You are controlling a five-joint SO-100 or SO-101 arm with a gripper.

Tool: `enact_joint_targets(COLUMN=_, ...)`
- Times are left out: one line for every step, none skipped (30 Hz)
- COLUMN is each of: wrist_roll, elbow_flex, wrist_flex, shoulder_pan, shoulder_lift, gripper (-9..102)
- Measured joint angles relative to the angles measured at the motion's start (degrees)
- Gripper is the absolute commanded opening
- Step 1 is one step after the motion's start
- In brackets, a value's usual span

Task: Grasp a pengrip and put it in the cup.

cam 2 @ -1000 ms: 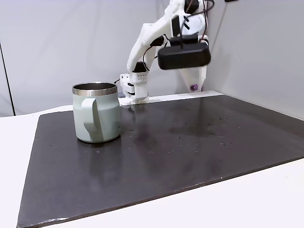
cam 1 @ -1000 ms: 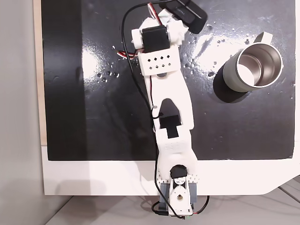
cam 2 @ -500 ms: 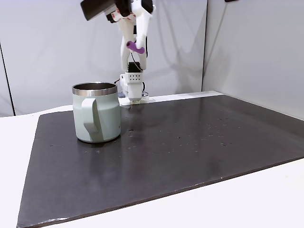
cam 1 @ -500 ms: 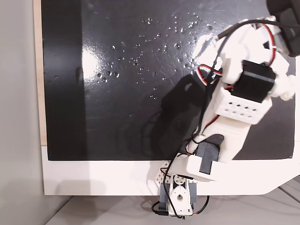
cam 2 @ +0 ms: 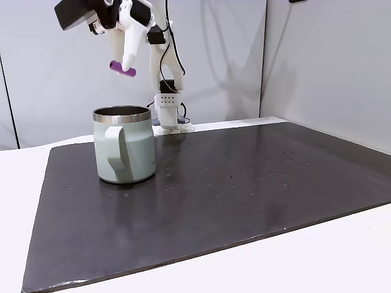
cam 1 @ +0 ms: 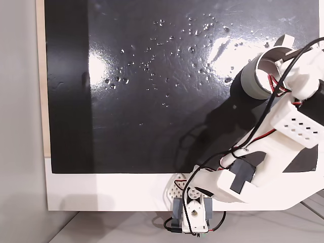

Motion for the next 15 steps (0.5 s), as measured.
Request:
enact_joint_targets(wrist_roll=-0.6, elbow_flex=0.2, wrist_flex=0.0, shoulder_pan=0.0, shoulder_lift=-0.2, gripper=0)
enact_joint_targets(wrist_roll=-1.1, elbow_flex=0.2, wrist_flex=0.0, shoulder_pan=0.3, shoulder_lift=-0.4, gripper=0)
enact_joint_targets(wrist_roll=-1.6, elbow_flex=0.2, wrist_flex=-0.1, shoulder_pan=0.4, shoulder_lift=-0.5, gripper=0)
enact_joint_targets(wrist_roll=-1.8, elbow_flex=0.2, wrist_flex=-0.1, shoulder_pan=0.5, shoulder_lift=-0.9, gripper=0)
enact_joint_targets(wrist_roll=-2.1, elbow_flex=0.2, wrist_flex=-0.1, shoulder_pan=0.8, shoulder_lift=-1.3, gripper=0)
enact_joint_targets(wrist_roll=-2.3, elbow_flex=0.2, wrist_flex=-0.1, shoulder_pan=1.0, shoulder_lift=-1.8, gripper=0)
enact_joint_targets(wrist_roll=-2.4, elbow_flex=0.2, wrist_flex=-0.1, shoulder_pan=1.1, shoulder_lift=-2.2, gripper=0)
enact_joint_targets(wrist_roll=-2.4, elbow_flex=0.2, wrist_flex=-0.1, shoulder_pan=1.1, shoulder_lift=-2.5, gripper=0)
enact_joint_targets(wrist_roll=-2.4, elbow_flex=0.2, wrist_flex=-0.1, shoulder_pan=1.1, shoulder_lift=-2.5, gripper=0)
enact_joint_targets(wrist_roll=-2.4, elbow_flex=0.2, wrist_flex=-0.1, shoulder_pan=1.1, shoulder_lift=-2.5, gripper=1)
enact_joint_targets(wrist_roll=-2.4, elbow_flex=0.2, wrist_flex=-0.1, shoulder_pan=1.1, shoulder_lift=-2.5, gripper=6)
enact_joint_targets(wrist_roll=-2.4, elbow_flex=0.2, wrist_flex=-0.1, shoulder_pan=1.1, shoulder_lift=-2.5, gripper=13)
enact_joint_targets(wrist_roll=-2.4, elbow_flex=0.2, wrist_flex=-0.1, shoulder_pan=1.1, shoulder_lift=-2.5, gripper=20)
enact_joint_targets(wrist_roll=-2.4, elbow_flex=0.2, wrist_flex=-0.1, shoulder_pan=1.1, shoulder_lift=-2.5, gripper=25)
enact_joint_targets(wrist_roll=-2.4, elbow_flex=0.2, wrist_flex=-0.1, shoulder_pan=1.1, shoulder_lift=-2.5, gripper=28)
